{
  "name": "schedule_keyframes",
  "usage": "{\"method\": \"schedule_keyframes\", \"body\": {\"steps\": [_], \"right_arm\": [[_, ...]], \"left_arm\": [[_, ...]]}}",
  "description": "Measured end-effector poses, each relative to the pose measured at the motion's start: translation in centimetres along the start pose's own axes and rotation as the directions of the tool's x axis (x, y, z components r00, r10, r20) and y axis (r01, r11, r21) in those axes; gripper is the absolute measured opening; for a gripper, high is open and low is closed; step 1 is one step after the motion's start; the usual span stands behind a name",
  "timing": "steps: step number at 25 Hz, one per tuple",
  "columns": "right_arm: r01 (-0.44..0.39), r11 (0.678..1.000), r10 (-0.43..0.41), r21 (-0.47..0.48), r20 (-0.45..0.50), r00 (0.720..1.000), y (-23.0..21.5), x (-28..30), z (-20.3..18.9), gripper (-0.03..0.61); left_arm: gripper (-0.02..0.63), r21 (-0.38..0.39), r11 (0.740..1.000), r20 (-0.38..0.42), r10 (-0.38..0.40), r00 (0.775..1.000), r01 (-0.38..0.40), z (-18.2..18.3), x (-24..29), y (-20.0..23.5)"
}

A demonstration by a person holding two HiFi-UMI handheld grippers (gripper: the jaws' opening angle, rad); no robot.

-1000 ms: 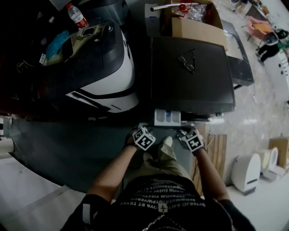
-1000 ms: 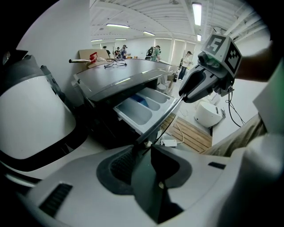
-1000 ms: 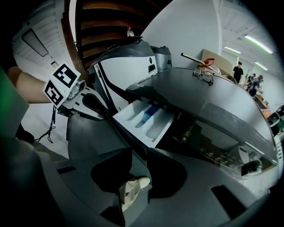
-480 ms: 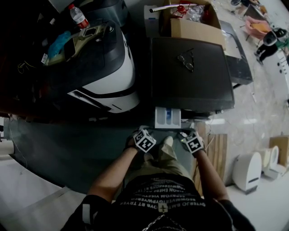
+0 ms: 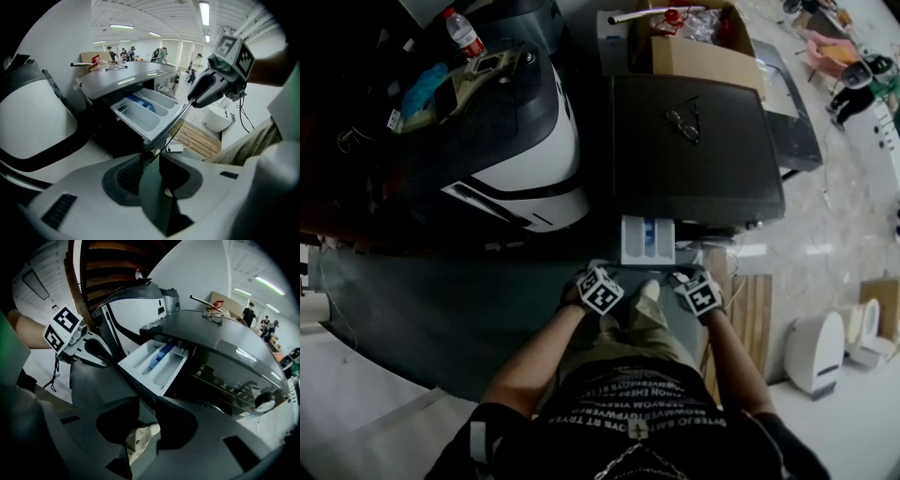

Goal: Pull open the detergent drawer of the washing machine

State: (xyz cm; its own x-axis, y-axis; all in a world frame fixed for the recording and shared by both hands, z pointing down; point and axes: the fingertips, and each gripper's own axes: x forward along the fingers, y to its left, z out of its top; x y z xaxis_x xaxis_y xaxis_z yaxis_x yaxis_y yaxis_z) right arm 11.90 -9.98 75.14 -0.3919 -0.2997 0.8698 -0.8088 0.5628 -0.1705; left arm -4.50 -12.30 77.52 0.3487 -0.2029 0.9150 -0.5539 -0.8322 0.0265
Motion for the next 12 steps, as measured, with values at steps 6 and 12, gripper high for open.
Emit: {"method": "schedule_keyframes", "body": {"steps": [6, 12], "right_arm": [[0.003, 0.999, -0.004, 0.032, 0.024, 1.000, 0.0, -0.4, 0.1, 0.103], [0.105, 0.992, -0.114, 0.067, 0.152, 0.982, -1.3, -3.9, 1.4, 0.103]], "left_arm": [[0.109, -0.057, 0.998, 0.039, -0.011, 0.999, 0.013, 0.8, -1.1, 0.1], [0.109, -0.134, 0.991, 0.160, 0.003, 0.987, 0.019, 1.6, -4.4, 0.3]]}}
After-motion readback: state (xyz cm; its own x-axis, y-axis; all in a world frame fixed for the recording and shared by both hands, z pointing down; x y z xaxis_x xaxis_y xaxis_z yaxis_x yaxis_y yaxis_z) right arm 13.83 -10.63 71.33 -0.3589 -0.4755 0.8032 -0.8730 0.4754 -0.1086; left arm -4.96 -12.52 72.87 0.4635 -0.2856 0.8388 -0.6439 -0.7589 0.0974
